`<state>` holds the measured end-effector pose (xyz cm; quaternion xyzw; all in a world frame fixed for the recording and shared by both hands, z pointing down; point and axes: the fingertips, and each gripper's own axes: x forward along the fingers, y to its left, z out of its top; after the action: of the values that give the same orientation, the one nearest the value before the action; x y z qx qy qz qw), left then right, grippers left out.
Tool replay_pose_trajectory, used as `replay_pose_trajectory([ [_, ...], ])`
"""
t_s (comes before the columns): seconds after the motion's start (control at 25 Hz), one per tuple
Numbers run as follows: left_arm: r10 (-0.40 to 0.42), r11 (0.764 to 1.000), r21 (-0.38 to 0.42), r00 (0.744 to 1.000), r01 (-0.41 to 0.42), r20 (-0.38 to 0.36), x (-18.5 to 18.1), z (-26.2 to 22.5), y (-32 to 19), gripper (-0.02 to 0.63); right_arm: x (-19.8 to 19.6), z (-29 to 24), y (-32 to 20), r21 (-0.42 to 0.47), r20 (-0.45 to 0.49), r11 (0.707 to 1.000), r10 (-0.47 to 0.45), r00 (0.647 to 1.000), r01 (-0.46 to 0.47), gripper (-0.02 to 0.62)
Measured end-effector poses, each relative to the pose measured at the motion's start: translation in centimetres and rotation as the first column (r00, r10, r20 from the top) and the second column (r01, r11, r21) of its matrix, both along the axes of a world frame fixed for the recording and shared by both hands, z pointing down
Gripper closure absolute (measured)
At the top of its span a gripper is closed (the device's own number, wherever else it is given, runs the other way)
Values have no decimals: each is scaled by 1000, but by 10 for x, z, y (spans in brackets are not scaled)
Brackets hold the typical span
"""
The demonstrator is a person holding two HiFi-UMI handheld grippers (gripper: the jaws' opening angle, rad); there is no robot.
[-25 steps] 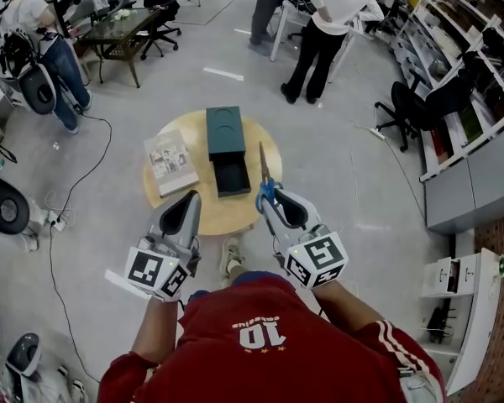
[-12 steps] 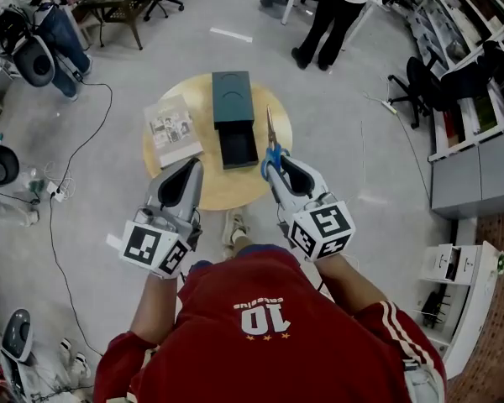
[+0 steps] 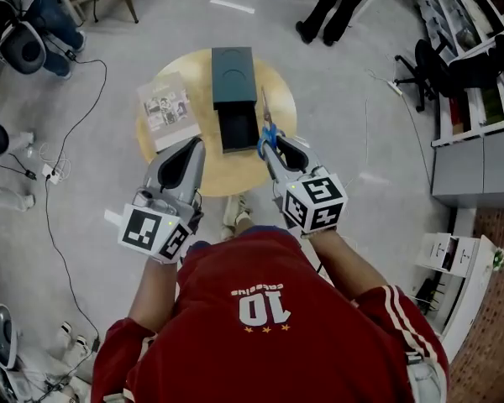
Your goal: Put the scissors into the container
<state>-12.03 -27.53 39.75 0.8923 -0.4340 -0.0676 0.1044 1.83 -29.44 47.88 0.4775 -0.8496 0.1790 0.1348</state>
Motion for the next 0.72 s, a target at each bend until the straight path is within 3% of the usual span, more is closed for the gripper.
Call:
replay_pose_trajectory([
  [0.72,6,999,-51,997,-2,79,17,34,-59,604,8,132,-58,-251,-50,967,37,998,-49,503],
])
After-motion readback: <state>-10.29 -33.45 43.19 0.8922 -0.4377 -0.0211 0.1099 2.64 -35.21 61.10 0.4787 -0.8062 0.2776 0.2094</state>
